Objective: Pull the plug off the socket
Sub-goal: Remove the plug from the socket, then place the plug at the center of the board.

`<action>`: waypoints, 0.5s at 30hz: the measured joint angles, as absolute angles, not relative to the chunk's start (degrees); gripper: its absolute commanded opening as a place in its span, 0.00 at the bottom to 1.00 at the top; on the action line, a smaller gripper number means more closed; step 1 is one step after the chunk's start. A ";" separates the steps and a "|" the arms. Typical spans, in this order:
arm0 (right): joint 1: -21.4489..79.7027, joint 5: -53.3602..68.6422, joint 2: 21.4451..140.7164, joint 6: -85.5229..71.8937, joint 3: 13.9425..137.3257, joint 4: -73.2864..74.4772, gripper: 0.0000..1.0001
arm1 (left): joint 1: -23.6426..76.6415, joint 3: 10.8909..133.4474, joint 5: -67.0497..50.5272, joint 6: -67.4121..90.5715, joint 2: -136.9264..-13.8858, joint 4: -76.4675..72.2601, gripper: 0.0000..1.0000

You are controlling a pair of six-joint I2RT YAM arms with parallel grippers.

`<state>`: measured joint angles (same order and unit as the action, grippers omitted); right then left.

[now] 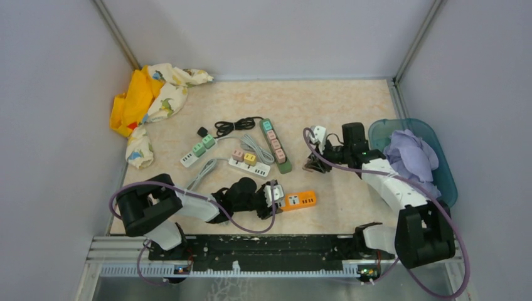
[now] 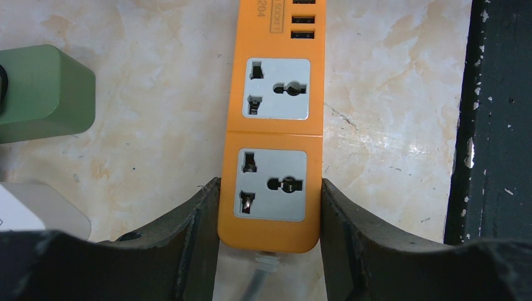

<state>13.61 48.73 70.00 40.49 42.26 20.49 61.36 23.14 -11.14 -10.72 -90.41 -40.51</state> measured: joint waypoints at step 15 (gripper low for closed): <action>12.08 14.35 71.42 18.22 37.47 0.34 0.03 | 61.36 23.14 -11.11 -10.72 -90.43 -40.51 0.00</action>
